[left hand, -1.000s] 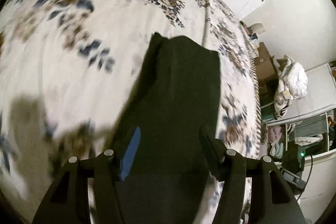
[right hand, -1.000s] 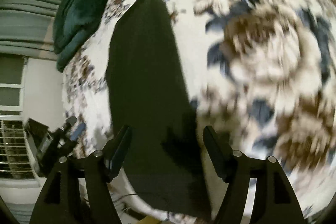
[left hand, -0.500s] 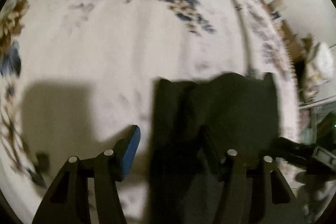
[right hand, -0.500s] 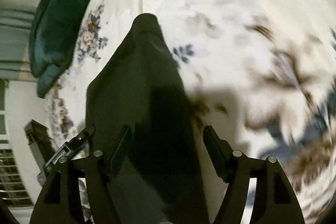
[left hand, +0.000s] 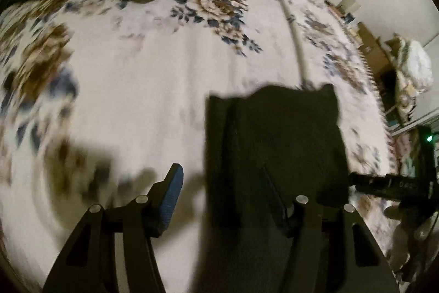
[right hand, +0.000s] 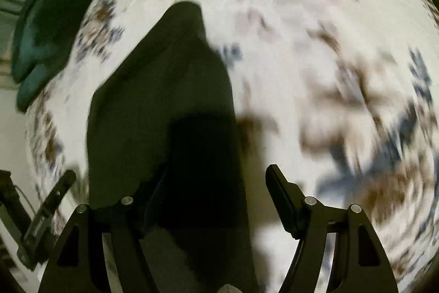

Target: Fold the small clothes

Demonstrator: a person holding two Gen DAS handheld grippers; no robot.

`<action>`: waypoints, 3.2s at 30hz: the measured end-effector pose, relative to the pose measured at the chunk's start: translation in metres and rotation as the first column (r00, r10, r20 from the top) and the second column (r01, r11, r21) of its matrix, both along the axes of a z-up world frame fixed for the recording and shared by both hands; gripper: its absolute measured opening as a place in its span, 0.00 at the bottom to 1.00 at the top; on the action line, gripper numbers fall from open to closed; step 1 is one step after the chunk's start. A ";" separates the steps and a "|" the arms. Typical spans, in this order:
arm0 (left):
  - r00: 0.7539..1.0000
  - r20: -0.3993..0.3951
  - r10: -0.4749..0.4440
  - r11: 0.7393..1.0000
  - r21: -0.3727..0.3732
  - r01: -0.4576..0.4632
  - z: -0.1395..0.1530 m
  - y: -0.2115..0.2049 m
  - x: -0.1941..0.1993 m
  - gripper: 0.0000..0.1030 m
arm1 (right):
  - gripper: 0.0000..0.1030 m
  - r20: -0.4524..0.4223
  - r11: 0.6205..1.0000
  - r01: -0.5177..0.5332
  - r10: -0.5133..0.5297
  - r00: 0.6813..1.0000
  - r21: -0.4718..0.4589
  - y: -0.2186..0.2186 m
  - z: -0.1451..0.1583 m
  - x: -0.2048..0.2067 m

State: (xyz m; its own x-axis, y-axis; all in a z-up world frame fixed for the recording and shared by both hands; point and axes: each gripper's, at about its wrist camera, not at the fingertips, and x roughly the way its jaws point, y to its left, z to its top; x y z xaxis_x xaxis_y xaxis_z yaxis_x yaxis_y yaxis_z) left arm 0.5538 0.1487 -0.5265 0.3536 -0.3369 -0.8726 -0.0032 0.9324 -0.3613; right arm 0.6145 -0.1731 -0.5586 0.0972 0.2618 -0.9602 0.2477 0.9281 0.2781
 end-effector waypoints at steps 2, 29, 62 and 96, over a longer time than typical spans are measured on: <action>1.000 -0.019 0.009 1.000 -0.024 -0.009 0.009 0.000 -0.040 0.54 | 0.71 -0.038 0.998 -0.014 0.017 0.999 0.063 -0.002 0.007 -0.044; 0.950 -0.312 0.026 0.985 -0.156 -0.078 -0.083 -0.006 -0.359 0.61 | 0.71 -0.240 0.942 0.058 0.024 0.970 0.331 -0.008 -0.117 -0.442; 0.996 0.050 0.076 0.920 -0.388 -0.051 0.084 -0.025 -0.170 0.09 | 0.09 0.114 0.852 0.057 -0.136 0.984 0.520 -0.023 0.084 -0.265; 0.999 -0.042 0.005 0.983 -0.185 -0.013 -0.041 -0.018 0.102 0.40 | 0.42 0.118 0.965 0.068 -0.101 0.988 0.255 -0.037 -0.019 0.022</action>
